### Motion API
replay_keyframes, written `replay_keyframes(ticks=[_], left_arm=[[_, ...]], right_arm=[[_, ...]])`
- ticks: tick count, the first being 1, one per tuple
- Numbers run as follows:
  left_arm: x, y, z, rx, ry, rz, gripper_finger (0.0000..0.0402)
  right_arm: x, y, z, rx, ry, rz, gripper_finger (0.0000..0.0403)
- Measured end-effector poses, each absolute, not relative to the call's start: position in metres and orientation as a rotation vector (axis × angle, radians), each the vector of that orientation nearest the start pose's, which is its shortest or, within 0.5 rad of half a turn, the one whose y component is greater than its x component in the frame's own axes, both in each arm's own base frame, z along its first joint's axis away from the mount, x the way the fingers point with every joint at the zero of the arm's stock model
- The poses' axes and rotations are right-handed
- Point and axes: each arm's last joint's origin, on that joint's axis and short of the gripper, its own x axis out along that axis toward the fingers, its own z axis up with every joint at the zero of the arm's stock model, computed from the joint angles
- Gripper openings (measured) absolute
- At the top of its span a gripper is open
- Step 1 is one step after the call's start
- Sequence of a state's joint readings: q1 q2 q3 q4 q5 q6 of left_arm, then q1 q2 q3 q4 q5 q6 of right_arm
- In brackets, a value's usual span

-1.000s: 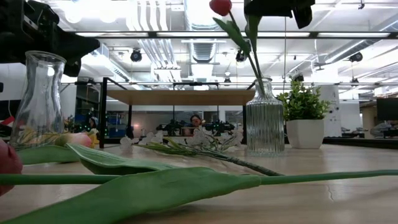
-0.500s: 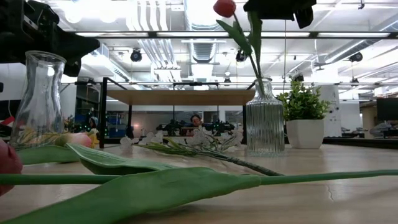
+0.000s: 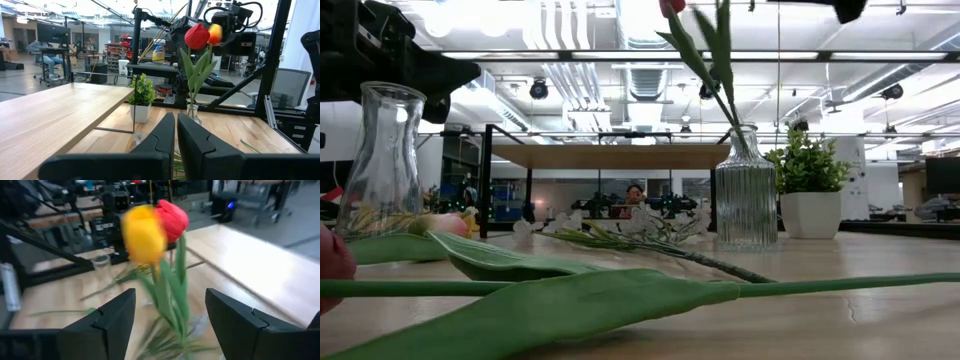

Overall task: Pick and place flowers into a vace then onto a shelf
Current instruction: Put the dark red tulip into the top transparent vase

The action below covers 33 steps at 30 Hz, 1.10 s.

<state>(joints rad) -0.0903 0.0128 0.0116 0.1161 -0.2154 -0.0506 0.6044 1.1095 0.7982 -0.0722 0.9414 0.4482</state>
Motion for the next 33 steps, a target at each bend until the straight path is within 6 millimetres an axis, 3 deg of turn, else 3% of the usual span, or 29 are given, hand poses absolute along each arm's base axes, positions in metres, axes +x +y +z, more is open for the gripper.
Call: replay_keyframes(ticks=[4,10,20,25,33], left_arm=[[0.097,-0.003,0.178,-0.068,-0.117,0.122,0.0003],[0.097,-0.003,0.178,-0.068,-0.117,0.122,0.0003],[0.097,-0.003,0.178,-0.068,-0.117,0.122,0.0003],[0.097,-0.003,0.178,-0.068,-0.117,0.122,0.0003],[0.097,-0.003,0.178,-0.068,-0.116,0.122,0.0003]], right_arm=[[0.192,0.119,0.298,0.270,0.166,-0.329,0.0223],[0.181,0.136,0.298,0.269,0.175,-0.241,0.0212],[0.185,0.163,0.276,0.276,0.237,-0.198,0.0209],[0.195,0.181,0.273,0.245,0.258,-0.188,0.0209],[0.233,0.221,0.272,0.139,0.289,-0.191,0.0209]])
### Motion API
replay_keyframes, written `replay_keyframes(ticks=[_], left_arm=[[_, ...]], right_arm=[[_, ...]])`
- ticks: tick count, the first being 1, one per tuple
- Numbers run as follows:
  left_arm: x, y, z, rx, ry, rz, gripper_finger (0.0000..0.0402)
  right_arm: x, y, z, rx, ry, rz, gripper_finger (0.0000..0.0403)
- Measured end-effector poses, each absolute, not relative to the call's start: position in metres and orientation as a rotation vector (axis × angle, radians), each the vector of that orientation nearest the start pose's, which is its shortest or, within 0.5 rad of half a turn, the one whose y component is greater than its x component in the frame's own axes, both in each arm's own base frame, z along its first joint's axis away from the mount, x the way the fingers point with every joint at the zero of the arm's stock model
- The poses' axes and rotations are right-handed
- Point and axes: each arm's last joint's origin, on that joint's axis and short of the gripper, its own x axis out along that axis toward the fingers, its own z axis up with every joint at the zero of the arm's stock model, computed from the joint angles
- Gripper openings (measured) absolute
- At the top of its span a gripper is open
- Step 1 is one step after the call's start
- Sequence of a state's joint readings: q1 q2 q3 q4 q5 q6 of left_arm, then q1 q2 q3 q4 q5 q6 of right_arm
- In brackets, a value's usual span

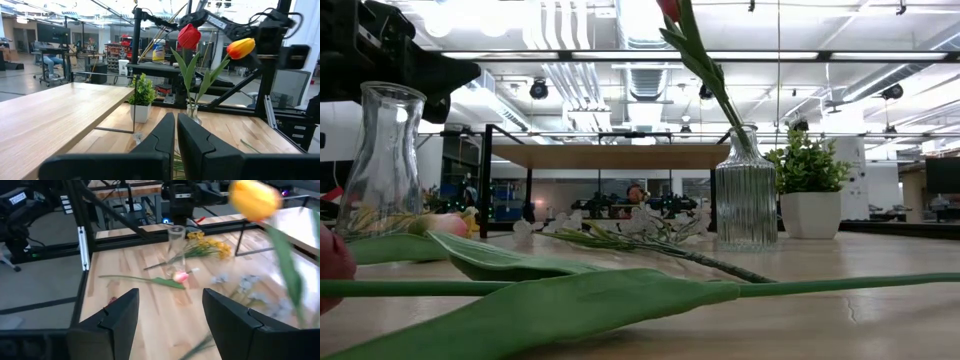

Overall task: Pick and place flowers into a vace then onto a shelf
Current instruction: Put the dark red tulip into the top transparent vase

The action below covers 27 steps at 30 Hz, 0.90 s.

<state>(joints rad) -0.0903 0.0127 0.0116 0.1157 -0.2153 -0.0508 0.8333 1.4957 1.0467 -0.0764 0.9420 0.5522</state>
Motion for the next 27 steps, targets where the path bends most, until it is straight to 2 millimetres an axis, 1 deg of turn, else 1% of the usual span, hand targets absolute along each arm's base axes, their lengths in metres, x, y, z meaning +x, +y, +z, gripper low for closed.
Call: replay_keyframes(ticks=[5,10,16,21,27], left_arm=[[0.097,-0.003,0.178,-0.068,-0.116,0.122,0.0003],[0.097,-0.003,0.178,-0.068,-0.117,0.122,0.0003],[0.097,-0.003,0.178,-0.068,-0.116,0.122,0.0003],[0.097,-0.003,0.178,-0.068,-0.116,0.122,0.0003],[0.097,-0.003,0.178,-0.068,-0.116,0.122,0.0003]], right_arm=[[0.255,0.246,0.273,0.122,0.299,-0.197,0.0209],[0.270,0.262,0.269,0.104,0.372,-0.238,0.0209],[0.276,0.269,0.261,0.106,0.469,-0.307,0.0209],[0.282,0.277,0.250,0.107,0.537,-0.253,0.0209],[0.291,0.282,0.229,0.091,0.606,-0.227,0.0209]])
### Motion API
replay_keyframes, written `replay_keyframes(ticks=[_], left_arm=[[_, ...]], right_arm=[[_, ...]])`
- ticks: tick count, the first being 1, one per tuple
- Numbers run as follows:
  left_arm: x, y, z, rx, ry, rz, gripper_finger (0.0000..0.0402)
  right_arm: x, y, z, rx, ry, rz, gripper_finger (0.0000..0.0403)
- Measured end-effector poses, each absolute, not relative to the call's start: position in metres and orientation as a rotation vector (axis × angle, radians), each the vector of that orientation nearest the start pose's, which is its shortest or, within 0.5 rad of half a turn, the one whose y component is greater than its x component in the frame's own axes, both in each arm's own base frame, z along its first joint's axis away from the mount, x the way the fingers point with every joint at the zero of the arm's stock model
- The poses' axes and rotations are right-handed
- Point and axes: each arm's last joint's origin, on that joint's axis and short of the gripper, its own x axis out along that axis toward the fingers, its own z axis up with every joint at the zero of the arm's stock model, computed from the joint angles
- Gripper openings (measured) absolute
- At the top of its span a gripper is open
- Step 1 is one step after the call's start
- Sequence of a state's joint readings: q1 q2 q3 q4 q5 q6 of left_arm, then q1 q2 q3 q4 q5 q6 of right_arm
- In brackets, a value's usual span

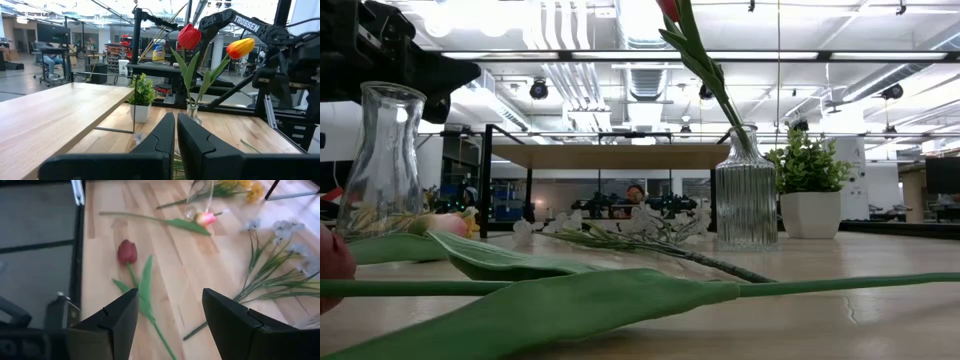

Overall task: Pick and place flowers into a vace then onto a shelf
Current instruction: Put the dark red tulip into the top transparent vase

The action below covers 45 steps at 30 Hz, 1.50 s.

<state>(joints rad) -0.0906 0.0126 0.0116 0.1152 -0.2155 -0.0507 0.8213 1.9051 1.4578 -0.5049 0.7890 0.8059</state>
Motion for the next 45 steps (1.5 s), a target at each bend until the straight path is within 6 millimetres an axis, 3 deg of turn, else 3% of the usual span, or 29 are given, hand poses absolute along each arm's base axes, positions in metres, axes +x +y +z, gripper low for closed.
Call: replay_keyframes(ticks=[9,21,30,45], left_arm=[[0.097,-0.003,0.178,-0.068,-0.117,0.122,0.0003],[0.097,-0.003,0.177,-0.068,-0.114,0.122,0.0003],[0.097,-0.003,0.177,-0.067,-0.111,0.122,0.0003],[0.097,-0.003,0.177,-0.067,-0.109,0.123,0.0003]], right_arm=[[0.328,0.283,0.191,-0.021,0.670,-0.177,0.0209],[0.383,0.253,0.178,0.053,0.839,0.088,0.0209],[0.391,0.249,0.154,-0.040,0.879,0.116,0.0209],[0.393,0.250,0.119,-0.042,0.975,0.140,0.0200]])
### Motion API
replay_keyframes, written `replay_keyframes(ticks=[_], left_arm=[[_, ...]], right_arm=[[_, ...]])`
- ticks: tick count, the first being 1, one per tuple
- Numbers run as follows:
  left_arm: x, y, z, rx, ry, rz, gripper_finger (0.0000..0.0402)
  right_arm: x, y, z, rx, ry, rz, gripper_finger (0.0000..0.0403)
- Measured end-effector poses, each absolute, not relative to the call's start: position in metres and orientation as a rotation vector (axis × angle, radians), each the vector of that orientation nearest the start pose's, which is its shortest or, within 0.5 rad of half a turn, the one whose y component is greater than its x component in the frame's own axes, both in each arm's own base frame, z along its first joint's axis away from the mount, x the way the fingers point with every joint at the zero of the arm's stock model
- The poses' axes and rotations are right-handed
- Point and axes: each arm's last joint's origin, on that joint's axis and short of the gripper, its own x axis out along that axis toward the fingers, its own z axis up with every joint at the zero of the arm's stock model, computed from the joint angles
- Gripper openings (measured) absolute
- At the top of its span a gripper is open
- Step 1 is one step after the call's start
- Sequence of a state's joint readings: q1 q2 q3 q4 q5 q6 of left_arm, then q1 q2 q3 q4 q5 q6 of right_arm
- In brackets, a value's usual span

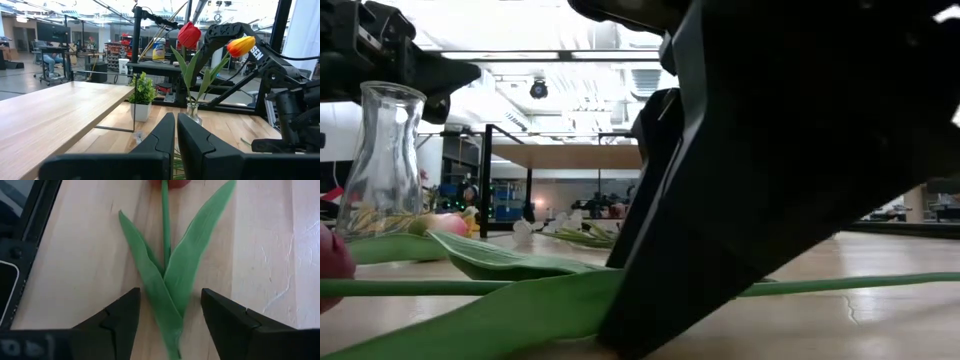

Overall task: Pick and place flowers into a vace then onto a shelf
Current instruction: Put the dark red tulip into the top transparent vase

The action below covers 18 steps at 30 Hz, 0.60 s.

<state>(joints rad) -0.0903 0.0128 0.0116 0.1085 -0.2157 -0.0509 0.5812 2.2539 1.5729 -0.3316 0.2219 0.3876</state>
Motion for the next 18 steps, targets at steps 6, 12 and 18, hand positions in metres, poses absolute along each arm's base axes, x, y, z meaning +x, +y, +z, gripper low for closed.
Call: replay_keyframes(ticks=[6,12,18], left_arm=[[0.097,-0.003,0.177,-0.067,-0.109,0.122,0.0003],[0.097,-0.003,0.177,-0.067,-0.109,0.122,0.0003],[0.097,-0.003,0.177,-0.067,-0.109,0.122,0.0003]], right_arm=[[0.392,0.250,0.120,-0.051,0.984,0.140,0.0119],[0.393,0.250,0.123,-0.051,0.982,0.138,0.0022],[0.391,0.248,0.150,-0.134,0.890,0.102,0.0014]])
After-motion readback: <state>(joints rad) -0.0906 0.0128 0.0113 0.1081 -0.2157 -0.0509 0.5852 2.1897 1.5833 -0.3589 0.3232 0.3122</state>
